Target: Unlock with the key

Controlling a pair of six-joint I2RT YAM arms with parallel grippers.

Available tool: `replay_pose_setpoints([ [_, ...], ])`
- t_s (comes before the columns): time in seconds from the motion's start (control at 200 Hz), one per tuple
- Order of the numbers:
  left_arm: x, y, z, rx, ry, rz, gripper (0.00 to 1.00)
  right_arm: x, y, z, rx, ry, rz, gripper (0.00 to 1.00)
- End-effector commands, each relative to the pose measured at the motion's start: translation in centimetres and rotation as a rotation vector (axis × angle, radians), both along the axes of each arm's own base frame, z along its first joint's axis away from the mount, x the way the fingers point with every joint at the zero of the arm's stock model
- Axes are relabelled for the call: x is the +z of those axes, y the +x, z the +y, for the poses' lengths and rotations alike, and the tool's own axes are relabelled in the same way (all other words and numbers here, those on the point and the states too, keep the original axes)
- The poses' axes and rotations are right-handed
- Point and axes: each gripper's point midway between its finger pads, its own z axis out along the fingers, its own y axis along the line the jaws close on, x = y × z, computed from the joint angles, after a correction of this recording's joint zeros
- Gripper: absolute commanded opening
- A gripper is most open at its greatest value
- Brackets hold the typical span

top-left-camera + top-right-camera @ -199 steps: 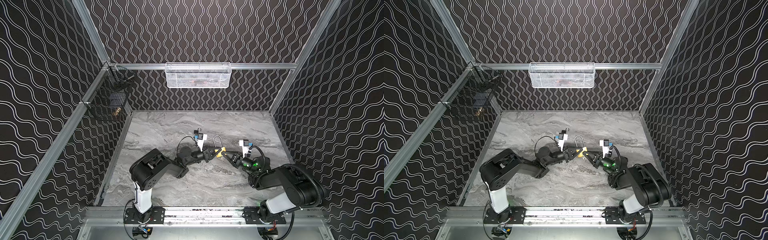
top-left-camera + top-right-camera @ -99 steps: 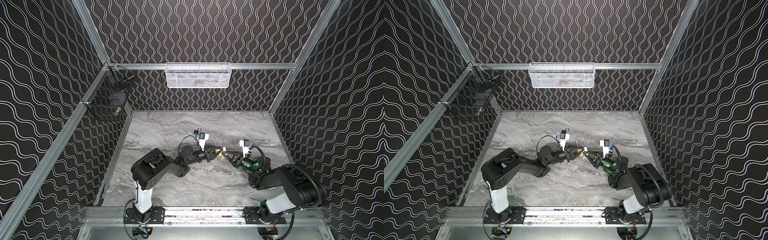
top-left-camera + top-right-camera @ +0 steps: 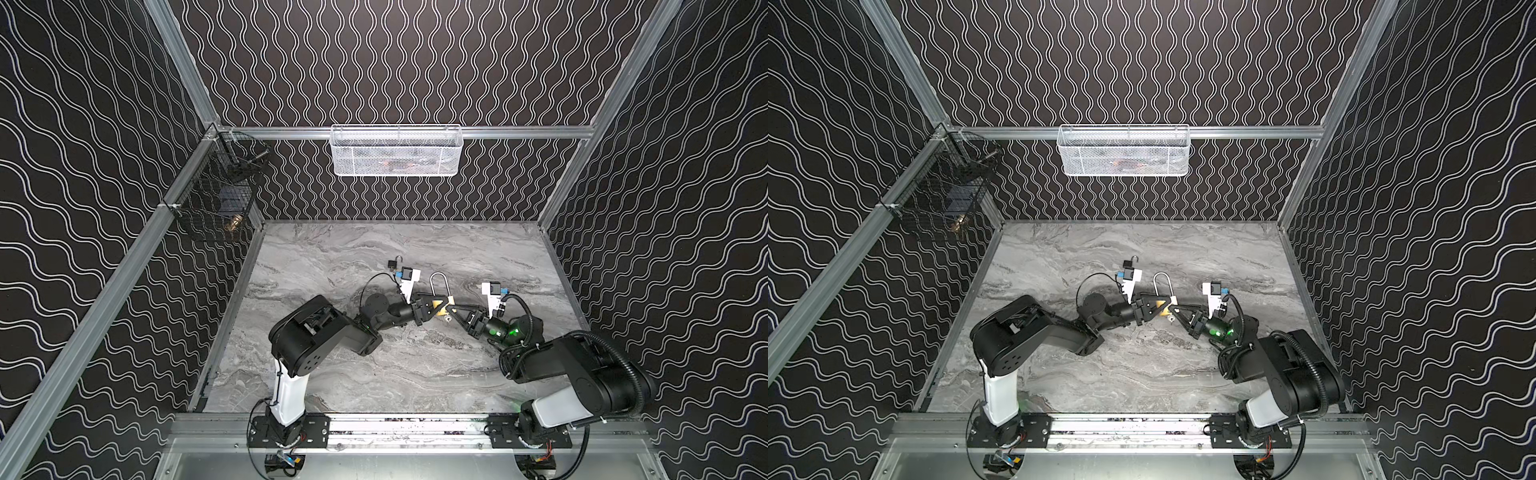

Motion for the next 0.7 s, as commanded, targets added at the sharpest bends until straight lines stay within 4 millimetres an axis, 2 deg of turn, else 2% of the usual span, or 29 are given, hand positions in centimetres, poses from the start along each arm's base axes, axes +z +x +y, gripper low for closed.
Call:
replay_pose_setpoints([
  [0.0,1.6,-2.8,-1.0,-0.126,-0.041,-0.076,0.08,2.8,0.6,-0.9,-0.084,0.044,-0.135,0.0],
  [0.025,1.6,-2.8,-1.1,-0.126,-0.042,-0.078,0.07,2.8,0.6,-0.9,-0.088,0.044,-0.138,0.0],
  [0.06,1.7,-2.8,-1.1,-0.121,-0.042,-0.078,0.0,2.9,0.6,-1.0,-0.09,0.045,-0.139,0.0],
  [0.23,2.2,-2.3,-0.1,-0.055,-0.047,-0.091,0.0,2.9,0.7,-1.1,-0.091,0.045,-0.138,0.0],
  [0.285,2.4,-1.8,0.4,-0.023,-0.051,-0.084,0.0,2.8,0.8,-1.1,-0.093,0.043,-0.135,0.28],
  [0.315,2.6,-1.4,0.8,0.002,-0.055,-0.077,0.0,2.7,0.9,-1.1,-0.095,0.043,-0.133,0.4],
  [0.38,2.7,-0.1,2.4,0.083,-0.063,-0.048,0.0,2.7,0.9,-1.3,-0.112,0.042,-0.133,0.57],
  [0.43,2.7,1.1,3.8,0.15,-0.068,-0.017,0.0,2.7,1.0,-1.6,-0.13,0.041,-0.138,0.65],
  [0.515,2.0,2.8,5.7,0.255,-0.035,0.05,0.0,2.6,1.2,-2.0,-0.163,0.026,-0.146,0.69],
  [0.696,0.5,4.4,7.6,0.41,0.138,0.131,0.0,2.1,1.7,-1.8,-0.203,-0.085,-0.176,0.67],
])
